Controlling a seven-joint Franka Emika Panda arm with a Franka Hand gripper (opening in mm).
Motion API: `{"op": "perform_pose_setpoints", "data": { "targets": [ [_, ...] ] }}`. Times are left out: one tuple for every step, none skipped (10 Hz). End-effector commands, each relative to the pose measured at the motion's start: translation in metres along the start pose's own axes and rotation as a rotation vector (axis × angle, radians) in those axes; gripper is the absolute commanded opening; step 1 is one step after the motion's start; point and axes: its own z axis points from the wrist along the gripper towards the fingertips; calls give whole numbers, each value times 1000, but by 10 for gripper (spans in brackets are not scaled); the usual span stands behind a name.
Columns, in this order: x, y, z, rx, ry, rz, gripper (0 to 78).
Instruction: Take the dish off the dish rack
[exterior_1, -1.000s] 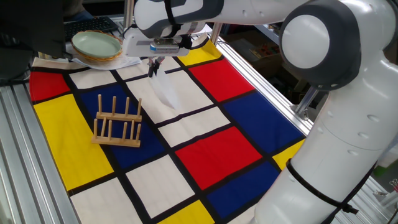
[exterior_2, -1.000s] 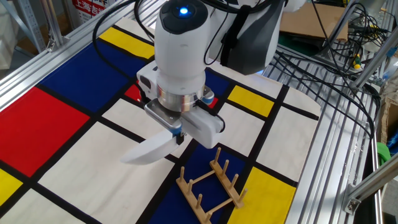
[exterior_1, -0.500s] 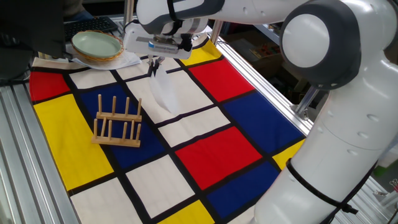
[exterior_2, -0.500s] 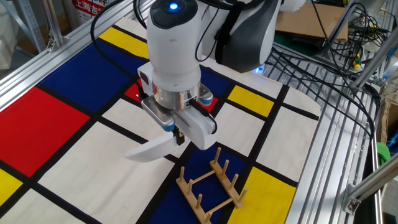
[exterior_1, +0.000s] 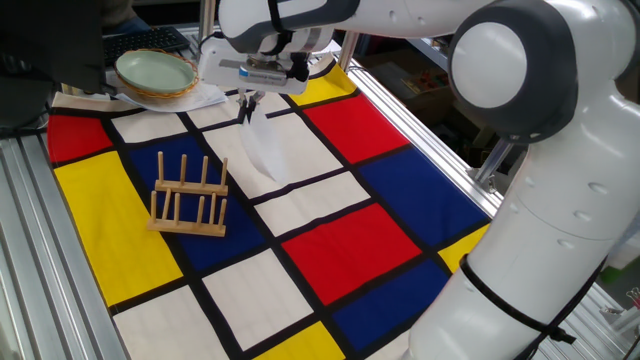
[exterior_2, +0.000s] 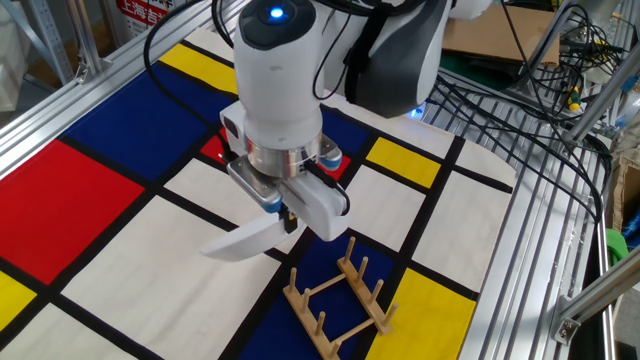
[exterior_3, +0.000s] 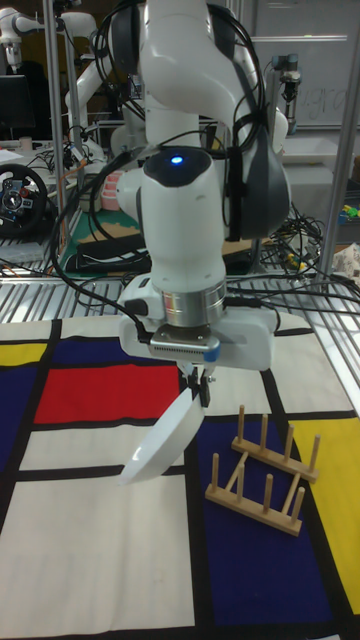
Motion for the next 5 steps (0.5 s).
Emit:
{"op": "perform_pose_setpoints", "data": {
  "targets": [
    [-1, 0, -3, 66, -20, -53, 11],
    [1, -1, 0, 71, -22, -55, 11],
    [5, -4, 6, 87, -27, -66, 11],
    [6, -5, 8, 98, -29, -73, 11],
    [12, -10, 19, 125, -35, -103, 11]
  ]
}}
